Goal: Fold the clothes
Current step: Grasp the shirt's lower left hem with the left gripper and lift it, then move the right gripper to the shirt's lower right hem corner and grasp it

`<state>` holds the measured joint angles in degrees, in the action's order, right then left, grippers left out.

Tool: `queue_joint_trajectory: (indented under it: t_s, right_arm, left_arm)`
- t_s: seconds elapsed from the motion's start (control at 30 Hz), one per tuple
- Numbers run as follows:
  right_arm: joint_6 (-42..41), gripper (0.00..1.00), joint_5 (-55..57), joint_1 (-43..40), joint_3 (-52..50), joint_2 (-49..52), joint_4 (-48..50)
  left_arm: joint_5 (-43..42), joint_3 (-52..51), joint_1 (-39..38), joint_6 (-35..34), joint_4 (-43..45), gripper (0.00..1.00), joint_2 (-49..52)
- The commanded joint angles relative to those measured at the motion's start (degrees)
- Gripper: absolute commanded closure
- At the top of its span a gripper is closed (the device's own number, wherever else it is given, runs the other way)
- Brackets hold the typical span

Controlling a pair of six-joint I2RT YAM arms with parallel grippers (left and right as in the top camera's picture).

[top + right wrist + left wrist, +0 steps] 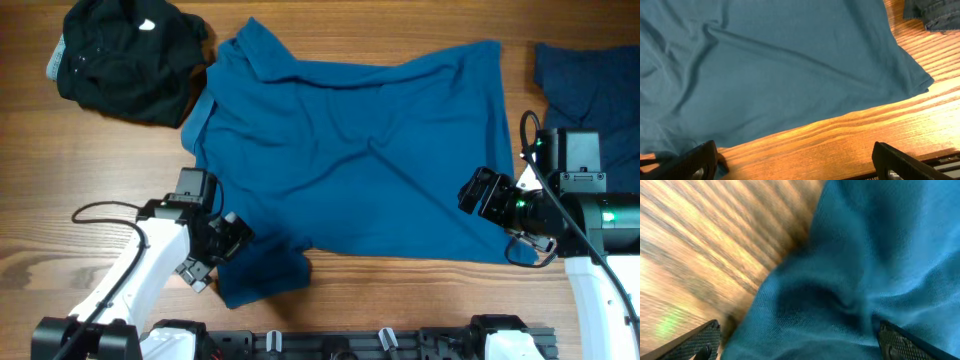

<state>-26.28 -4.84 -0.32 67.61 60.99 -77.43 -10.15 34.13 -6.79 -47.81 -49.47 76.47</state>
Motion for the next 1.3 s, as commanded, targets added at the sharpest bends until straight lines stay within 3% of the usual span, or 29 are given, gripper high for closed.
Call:
queue_joint_trajectory:
  t_s: [0.0, 0.5, 0.7, 0.9, 1.03, 1.27]
  right_arm:
    - [0.9, 0.01, 0.6, 0.0, -0.6, -0.5, 0.3]
    - [-3.9, 0.0, 3.8, 0.0, -0.6, 0.0, 0.9]
    - [-4.1, 0.0, 4.0, 0.0, -0.6, 2.4, 1.6]
    - [-10.1, 0.0, 6.8, -1.5, -0.6, 6.5, 1.5]
    - [-11.5, 0.0, 6.8, -5.5, -0.6, 8.6, 1.8]
    - [-8.4, 0.0, 2.8, -21.7, -1.6, 10.5, 0.8]
  left_arm:
    - [-5.5, -3.2, -0.3, 0.9, 0.8, 0.0, 0.4]
    - [-6.8, -4.5, -0.3, 1.4, -2.2, 0.0, 0.4]
    - [-7.3, -7.0, -0.3, 1.3, -0.4, 0.07, 0.4]
    - [-7.6, -7.3, -0.3, 1.4, -0.2, 0.1, 0.4]
    - [-7.6, -7.3, -0.3, 1.4, -0.2, 0.2, 0.4]
    - [-7.6, -7.3, -0.3, 1.4, -0.2, 0.17, 0.4]
